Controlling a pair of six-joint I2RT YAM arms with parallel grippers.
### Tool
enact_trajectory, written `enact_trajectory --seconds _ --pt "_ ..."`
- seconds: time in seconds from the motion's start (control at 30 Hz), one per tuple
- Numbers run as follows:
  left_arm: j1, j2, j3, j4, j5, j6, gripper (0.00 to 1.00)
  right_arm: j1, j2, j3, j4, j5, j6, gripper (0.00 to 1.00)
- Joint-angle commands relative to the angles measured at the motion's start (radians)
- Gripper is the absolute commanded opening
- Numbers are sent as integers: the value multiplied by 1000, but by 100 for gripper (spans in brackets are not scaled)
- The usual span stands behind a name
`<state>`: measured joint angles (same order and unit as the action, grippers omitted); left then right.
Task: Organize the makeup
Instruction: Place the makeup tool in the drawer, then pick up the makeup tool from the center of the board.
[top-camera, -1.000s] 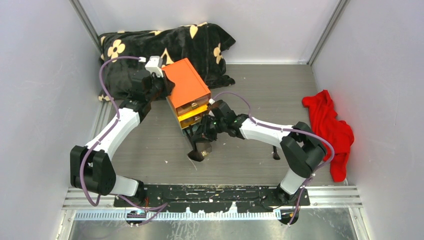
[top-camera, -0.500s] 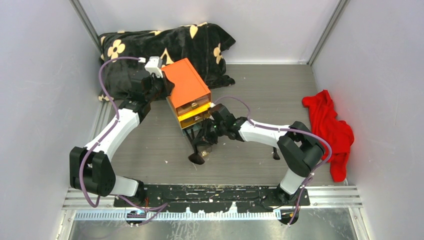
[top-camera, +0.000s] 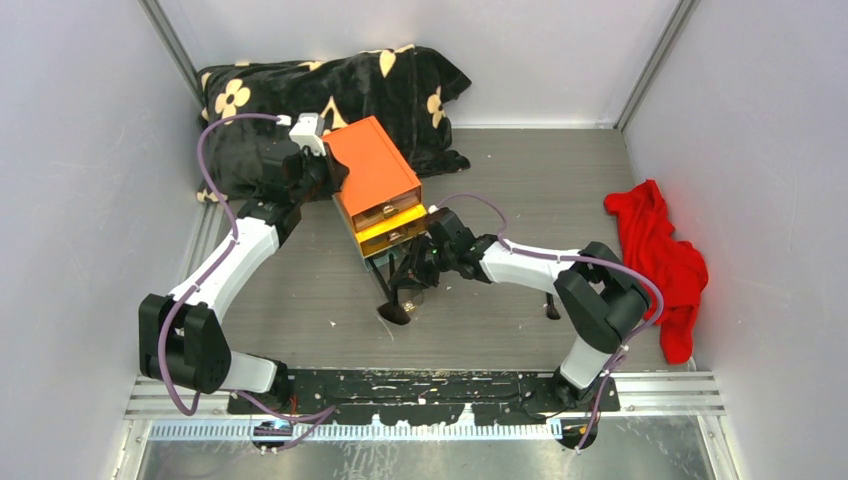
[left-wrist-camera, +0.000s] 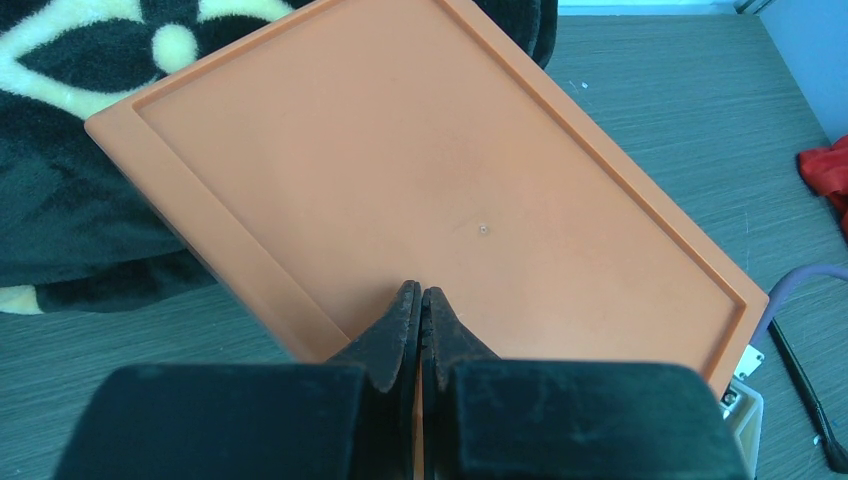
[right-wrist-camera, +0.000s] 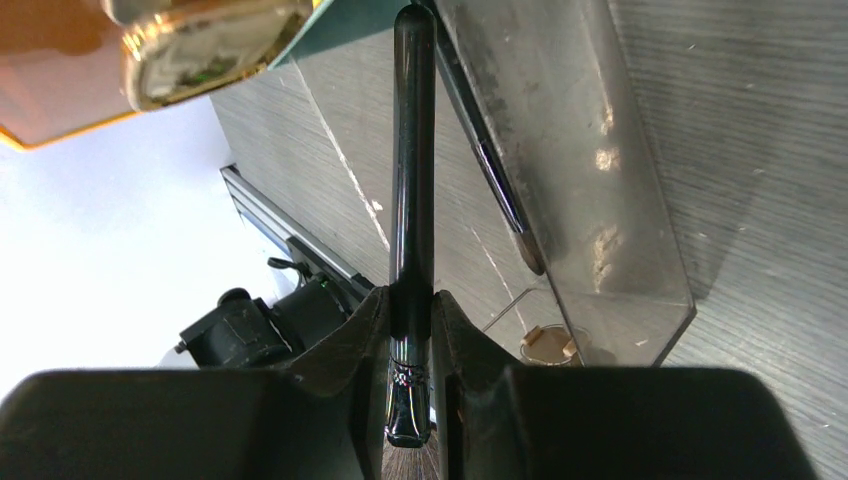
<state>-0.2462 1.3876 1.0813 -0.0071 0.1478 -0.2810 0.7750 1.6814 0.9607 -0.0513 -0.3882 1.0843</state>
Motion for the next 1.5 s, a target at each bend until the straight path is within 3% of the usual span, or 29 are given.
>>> enact_trajectory --seconds 0.0,0.23,0.6,0.7,0.77,1.0,1.3,1.47 --pt "7 2 -37 -163 -17 17 0 -20 -14 47 62 23 27 13" --pt "8 3 -37 -164 -13 16 0 -30 38 131 46 22 -31 26" --pt "8 -1 -42 -165 -19 20 0 -46 143 212 5 -15 -95 31" --pt "8 2 -41 -165 -14 20 0 -45 141 204 17 -22 -98 32" --pt "8 3 -42 -164 -14 21 0 -46 130 201 16 -25 -106 44" --pt "8 4 -41 -164 -16 22 0 -45 30 181 -23 2 -154 44" --pt "9 7 -40 -165 -18 22 0 -22 -198 144 -293 218 -330 44" --pt "9 3 -40 -163 -18 22 0 -7 -313 139 -561 571 -485 43"
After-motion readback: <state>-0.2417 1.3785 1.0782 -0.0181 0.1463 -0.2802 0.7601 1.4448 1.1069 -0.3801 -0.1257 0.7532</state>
